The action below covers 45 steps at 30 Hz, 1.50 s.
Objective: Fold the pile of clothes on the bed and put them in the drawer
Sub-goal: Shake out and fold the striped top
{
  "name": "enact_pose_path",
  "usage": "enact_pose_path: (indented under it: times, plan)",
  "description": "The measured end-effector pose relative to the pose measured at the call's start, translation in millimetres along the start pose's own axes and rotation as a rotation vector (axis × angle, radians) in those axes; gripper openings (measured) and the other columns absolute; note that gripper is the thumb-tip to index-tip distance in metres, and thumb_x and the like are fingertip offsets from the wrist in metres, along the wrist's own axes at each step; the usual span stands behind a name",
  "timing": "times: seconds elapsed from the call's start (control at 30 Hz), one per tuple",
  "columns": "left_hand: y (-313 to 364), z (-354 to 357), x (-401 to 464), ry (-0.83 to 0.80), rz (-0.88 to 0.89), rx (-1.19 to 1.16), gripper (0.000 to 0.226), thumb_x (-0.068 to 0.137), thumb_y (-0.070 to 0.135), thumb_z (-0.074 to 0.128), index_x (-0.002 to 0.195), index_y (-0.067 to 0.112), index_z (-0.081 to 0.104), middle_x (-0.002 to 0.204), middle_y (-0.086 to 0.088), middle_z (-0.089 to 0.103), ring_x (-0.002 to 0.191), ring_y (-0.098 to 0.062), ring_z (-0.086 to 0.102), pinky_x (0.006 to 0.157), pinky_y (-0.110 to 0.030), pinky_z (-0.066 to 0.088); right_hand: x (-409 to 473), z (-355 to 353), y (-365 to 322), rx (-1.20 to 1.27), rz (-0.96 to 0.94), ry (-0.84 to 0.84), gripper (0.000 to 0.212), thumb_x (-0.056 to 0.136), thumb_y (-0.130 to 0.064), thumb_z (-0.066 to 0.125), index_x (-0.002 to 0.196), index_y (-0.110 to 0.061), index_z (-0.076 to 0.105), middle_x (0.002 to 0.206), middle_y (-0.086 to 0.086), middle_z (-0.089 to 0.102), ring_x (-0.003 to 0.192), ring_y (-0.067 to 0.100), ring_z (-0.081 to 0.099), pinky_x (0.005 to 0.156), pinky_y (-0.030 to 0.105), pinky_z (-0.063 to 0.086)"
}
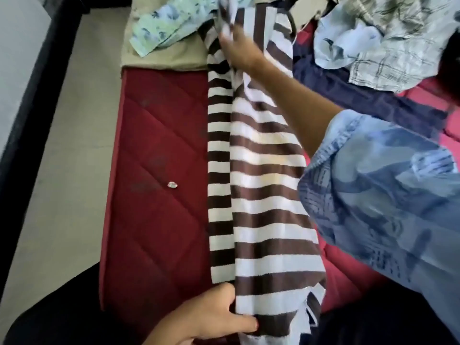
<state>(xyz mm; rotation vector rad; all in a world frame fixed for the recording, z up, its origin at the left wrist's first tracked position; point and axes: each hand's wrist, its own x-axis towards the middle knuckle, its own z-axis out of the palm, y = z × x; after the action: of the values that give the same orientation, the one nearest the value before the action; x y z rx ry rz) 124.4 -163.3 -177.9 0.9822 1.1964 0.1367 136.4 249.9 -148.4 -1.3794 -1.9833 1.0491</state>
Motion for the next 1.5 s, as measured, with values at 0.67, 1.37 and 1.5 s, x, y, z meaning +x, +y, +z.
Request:
enact_pose_path:
  times: [0.67,1.37,1.5]
  plan:
    - [-45.8,6.2,-8.1,0.27,-0.031,-0.003,0.021,0.091,0.034,0.061,0.09,0.013,0.066,0.073,-0.001,0.062,0.06,-0.009,0.047,0.049,-0.024,0.034,-341.3,-11.5,109.9,-0.465,-0.164,-0.318,0.069,0.093,-0.065,0.024,0.146,-0.022,0.037,0.161,0.004,0.011,0.146,0.02,0.011,0.115,0.038,0.01]
    - [-30.4,26.6,-4.8,0.805,-0.187,0.394,0.035,0.092,0.043,0.052,0.073,0.013,0.052,0.088,-0.005,0.058,0.092,-0.03,0.058,0.072,-0.035,0.043,-459.9,-12.3,73.0,-0.66,0.088,-0.311,0.043,0.092,-0.028,0.049,0.13,-0.01,0.041,0.128,0.006,0.043,0.114,0.032,0.052,0.081,0.045,0.048]
    - [-22.6,34.1,-15.3,0.888,-0.029,0.256,0.034,0.094,0.033,0.053,0.073,0.006,0.057,0.068,0.004,0.056,0.069,-0.015,0.052,0.061,-0.03,0.039,-456.6,-27.7,69.8,-0.551,0.03,-0.377,0.028,0.087,-0.022,0.053,0.114,-0.014,0.053,0.118,0.005,0.053,0.107,0.03,0.057,0.084,0.043,0.049]
